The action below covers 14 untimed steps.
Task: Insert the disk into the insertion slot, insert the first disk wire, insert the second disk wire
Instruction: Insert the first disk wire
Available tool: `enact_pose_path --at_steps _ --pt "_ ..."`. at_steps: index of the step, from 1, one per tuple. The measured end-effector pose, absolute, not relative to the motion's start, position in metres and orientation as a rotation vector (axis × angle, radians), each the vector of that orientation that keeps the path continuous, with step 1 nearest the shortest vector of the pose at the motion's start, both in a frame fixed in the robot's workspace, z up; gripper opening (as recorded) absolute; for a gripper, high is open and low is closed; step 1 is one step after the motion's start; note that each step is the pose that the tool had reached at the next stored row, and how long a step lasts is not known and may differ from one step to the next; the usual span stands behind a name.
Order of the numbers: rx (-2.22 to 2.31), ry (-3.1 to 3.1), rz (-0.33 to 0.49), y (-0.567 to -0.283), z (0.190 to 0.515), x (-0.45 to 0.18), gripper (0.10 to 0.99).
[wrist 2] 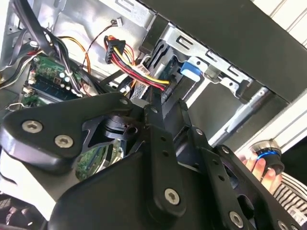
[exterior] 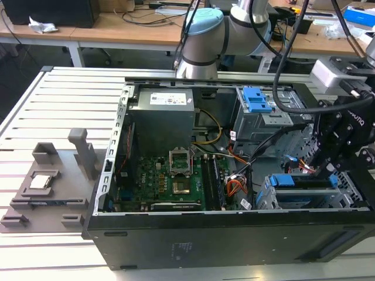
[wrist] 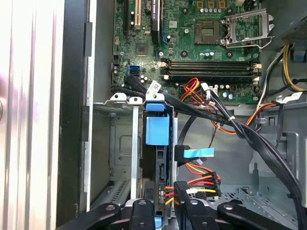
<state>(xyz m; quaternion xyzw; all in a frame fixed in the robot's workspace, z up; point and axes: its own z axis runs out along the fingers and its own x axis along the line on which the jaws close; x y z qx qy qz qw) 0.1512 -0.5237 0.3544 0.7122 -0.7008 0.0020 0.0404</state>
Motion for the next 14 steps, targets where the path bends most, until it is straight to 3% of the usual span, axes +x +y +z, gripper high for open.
enact_pose_path --at_steps 4,5,6,14 --pt "2.182 -2.147 0.006 -0.521 0.360 0.151 0.286" --pt "2.182 -2.147 0.006 -0.521 0.361 0.151 0.161" --pt "2.182 -2.147 0.006 -0.520 0.364 0.151 0.106" --pt "2.181 -2.146 0.007 -0.518 0.382 0.151 0.106"
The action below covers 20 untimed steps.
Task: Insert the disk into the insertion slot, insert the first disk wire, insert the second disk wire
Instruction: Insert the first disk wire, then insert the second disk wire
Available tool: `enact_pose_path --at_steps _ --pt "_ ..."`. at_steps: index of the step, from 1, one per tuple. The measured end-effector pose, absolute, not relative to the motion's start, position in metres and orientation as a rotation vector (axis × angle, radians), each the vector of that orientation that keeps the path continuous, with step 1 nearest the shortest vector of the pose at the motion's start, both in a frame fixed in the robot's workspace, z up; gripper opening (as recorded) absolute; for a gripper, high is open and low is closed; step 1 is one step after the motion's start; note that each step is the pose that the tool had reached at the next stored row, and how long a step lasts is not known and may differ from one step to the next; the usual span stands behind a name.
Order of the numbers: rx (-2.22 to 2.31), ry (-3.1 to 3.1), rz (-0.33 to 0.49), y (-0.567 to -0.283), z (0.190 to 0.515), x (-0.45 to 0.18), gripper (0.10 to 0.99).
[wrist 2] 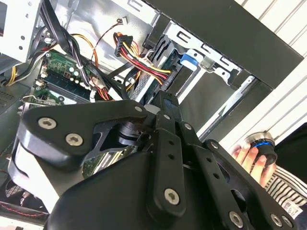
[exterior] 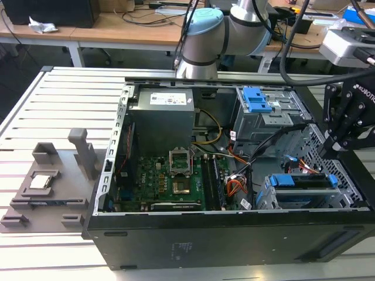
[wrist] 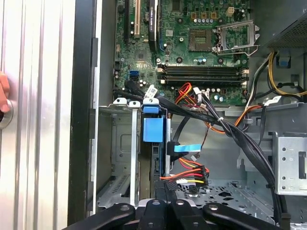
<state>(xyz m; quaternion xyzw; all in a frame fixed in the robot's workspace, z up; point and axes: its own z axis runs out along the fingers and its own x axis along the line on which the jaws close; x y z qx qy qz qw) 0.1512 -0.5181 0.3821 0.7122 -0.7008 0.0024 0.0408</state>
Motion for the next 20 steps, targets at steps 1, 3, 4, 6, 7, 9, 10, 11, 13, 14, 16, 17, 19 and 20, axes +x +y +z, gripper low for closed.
enact_pose_path --at_steps 1,3,4,6,7,9,10,11,13,14,16,17,19,20 --pt "2.181 -2.146 0.007 -0.5181 0.3822 0.1512 0.106" --pt "2.181 -2.146 0.007 -0.5181 0.3825 0.1512 0.106" --pt "2.181 -2.146 0.007 -0.5181 0.3825 0.1512 0.106" --pt "2.181 -2.146 0.007 -0.5181 0.3826 0.1512 0.106" --pt "2.181 -2.146 0.007 -0.5181 0.3826 0.1512 0.106" --pt "2.181 -2.146 0.007 -0.5181 0.3826 0.1512 0.106" --pt "2.181 -2.146 0.007 -0.5181 0.3827 0.1512 0.106" --pt "2.181 -2.146 0.007 -0.5181 0.3827 0.1512 0.106" --pt "2.181 -2.146 0.007 -0.5181 0.3827 0.1512 0.114" --pt "2.181 -2.146 0.007 -0.5181 0.3828 0.1512 0.235" --pt "2.181 -2.146 0.007 -0.5181 0.3828 0.1512 0.302" --pt "2.181 -2.146 0.007 -0.5181 0.3828 0.1512 0.302" --pt "2.181 -2.146 0.008 -0.5180 0.3830 0.1505 0.302" --pt "2.181 -2.146 0.007 -0.5180 0.3829 0.1495 0.302"
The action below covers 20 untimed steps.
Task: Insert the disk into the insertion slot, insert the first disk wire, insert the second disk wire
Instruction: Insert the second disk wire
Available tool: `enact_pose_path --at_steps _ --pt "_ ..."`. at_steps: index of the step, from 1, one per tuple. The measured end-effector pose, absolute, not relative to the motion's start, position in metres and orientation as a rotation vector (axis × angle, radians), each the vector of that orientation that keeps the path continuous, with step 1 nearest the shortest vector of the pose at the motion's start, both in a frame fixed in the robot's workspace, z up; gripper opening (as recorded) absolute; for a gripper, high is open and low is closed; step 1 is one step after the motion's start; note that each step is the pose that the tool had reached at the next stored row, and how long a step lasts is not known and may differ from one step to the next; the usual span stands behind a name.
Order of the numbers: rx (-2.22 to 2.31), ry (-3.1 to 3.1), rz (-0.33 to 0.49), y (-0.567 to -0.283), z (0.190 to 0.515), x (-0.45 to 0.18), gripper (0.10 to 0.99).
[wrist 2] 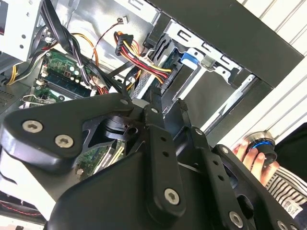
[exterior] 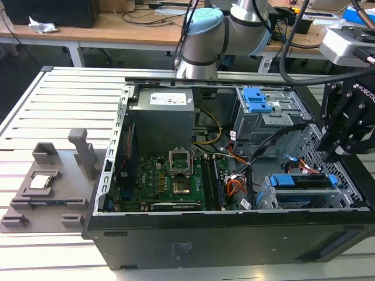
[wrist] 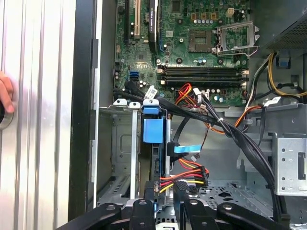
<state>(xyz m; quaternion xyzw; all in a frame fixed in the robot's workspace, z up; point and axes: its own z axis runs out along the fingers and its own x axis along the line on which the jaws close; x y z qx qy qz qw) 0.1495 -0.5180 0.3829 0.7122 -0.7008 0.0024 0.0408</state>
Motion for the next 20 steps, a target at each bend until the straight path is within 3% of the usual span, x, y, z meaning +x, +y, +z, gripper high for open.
enact_pose_path --at_steps 20 --pt "2.174 -2.140 0.021 -0.504 0.371 0.124 0.302"
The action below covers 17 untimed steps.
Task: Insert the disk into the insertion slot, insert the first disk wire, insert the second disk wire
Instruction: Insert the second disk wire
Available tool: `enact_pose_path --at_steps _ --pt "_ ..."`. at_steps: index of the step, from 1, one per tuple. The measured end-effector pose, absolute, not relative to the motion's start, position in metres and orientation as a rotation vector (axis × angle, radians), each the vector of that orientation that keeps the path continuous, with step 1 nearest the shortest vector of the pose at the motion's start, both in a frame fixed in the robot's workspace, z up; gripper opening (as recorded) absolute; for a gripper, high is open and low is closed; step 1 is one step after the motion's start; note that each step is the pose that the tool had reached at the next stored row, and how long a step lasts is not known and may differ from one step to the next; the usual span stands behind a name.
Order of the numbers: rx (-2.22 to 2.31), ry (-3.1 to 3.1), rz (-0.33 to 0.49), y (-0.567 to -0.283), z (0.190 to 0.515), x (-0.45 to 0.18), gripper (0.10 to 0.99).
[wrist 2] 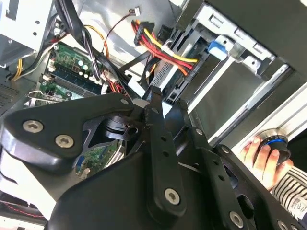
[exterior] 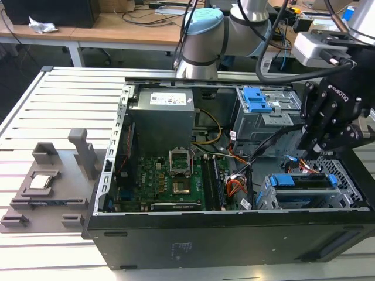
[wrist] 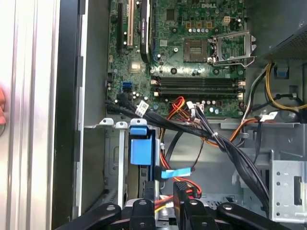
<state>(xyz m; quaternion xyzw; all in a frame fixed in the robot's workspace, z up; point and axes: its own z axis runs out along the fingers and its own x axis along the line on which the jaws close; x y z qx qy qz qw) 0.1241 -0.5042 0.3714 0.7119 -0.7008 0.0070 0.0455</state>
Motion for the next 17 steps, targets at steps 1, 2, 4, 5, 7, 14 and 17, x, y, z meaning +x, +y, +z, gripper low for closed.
enact_pose_path --at_steps 1,2,4,5,7,14,17 --pt "2.172 -2.138 0.025 -0.504 0.371 0.122 0.302" --pt "2.169 -2.136 0.031 -0.504 0.370 0.119 0.302" --pt "2.166 -2.132 0.038 -0.504 0.369 0.115 0.302" --pt "2.164 -2.131 0.041 -0.504 0.368 0.113 0.302" --pt "2.161 -2.129 0.047 -0.504 0.366 0.110 0.302" --pt "2.144 -2.105 0.088 -0.495 0.355 0.109 0.302" --pt "2.142 -2.100 0.095 -0.490 0.353 0.109 0.302"
